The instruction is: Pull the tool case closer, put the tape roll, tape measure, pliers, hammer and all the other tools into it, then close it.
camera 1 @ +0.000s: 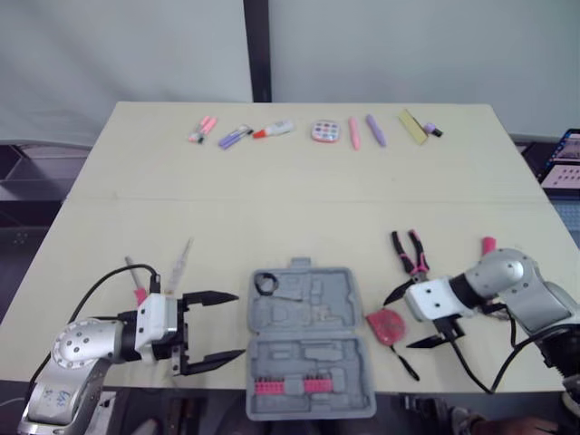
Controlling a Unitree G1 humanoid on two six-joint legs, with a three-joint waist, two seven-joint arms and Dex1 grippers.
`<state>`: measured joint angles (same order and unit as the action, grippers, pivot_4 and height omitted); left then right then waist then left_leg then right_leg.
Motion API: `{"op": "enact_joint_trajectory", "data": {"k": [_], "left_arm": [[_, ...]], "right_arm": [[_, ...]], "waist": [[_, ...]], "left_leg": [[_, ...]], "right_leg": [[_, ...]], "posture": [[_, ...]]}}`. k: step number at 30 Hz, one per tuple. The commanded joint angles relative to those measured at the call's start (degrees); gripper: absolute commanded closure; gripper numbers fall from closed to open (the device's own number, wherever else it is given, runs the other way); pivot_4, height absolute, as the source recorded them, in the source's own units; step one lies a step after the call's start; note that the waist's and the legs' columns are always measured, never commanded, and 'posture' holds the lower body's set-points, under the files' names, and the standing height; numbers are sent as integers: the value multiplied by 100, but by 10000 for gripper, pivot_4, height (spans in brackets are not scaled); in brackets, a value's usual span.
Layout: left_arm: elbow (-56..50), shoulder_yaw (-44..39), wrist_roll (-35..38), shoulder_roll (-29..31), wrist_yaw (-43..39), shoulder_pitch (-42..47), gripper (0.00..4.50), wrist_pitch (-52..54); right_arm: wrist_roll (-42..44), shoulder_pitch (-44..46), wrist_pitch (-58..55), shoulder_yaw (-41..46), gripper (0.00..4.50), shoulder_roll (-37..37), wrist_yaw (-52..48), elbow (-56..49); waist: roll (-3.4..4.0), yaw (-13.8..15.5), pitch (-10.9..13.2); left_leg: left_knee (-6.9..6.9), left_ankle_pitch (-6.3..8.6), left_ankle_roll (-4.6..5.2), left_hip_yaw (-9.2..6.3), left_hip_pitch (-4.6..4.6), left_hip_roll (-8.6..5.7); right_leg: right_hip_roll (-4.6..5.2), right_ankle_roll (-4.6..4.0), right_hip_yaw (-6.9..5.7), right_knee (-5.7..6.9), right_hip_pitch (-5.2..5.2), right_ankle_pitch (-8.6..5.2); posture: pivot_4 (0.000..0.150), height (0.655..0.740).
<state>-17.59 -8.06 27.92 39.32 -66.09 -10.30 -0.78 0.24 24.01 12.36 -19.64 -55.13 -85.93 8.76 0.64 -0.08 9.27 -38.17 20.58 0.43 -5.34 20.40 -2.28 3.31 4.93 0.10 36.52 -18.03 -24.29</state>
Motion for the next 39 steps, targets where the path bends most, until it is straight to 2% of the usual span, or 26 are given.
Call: {"op": "enact_joint_trajectory", "data": {"k": [1,15,22,32,34,36,37,39], "left_arm": [[-164,-115,53,54,-7,-95,0,-92],[-315,-213,58,81,72,-264,0,-73],[-522,-288,83,123,171,-388,0,40],[-716,-320,118,166,258,-422,0,195],[-719,-318,120,164,257,-412,0,203],[-725,-312,119,161,258,-407,0,209],[-727,-307,119,160,260,-404,0,214],[-730,-300,121,161,262,-402,0,233]], "right_arm": [[-44,132,173,-51,530,133,-109,88],[-426,440,704,-291,530,677,66,852],[-508,548,953,-271,530,764,33,1260],[-407,529,1008,-196,530,717,-32,1332],[-385,529,1043,-195,5885,713,-50,1333],[-373,534,1062,-195,13779,712,-58,1333],[-365,540,1068,-194,15484,712,-65,1333],[-354,548,1083,-192,15449,710,-76,1337]], "waist": [[0,-2,0],[0,-6,0],[0,-11,0],[0,-9,0],[0,-9,0],[0,-10,0],[0,-9,0],[0,-9,0]], "left_leg": [[0,0,0,0,0,0],[0,-1,-1,0,0,0],[0,-1,-1,0,0,0],[1,-1,-1,0,0,0],[0,-1,-1,0,0,0],[0,-1,-1,0,0,0],[0,-1,-1,1,0,0],[1,-1,-1,0,0,0]], "right_leg": [[0,0,0,0,0,0],[0,0,-2,4,-4,0],[-1,0,-2,5,-4,0],[0,0,-2,7,-4,0],[0,0,-2,7,-4,0],[0,0,-2,7,-4,0],[0,0,-2,6,-4,0],[0,0,-2,7,-4,0]], "posture": [[1500,7336],[1500,7336],[1500,7336],[1500,7336],[1500,7336],[1500,7336],[1500,7336],[1500,7336]]}}
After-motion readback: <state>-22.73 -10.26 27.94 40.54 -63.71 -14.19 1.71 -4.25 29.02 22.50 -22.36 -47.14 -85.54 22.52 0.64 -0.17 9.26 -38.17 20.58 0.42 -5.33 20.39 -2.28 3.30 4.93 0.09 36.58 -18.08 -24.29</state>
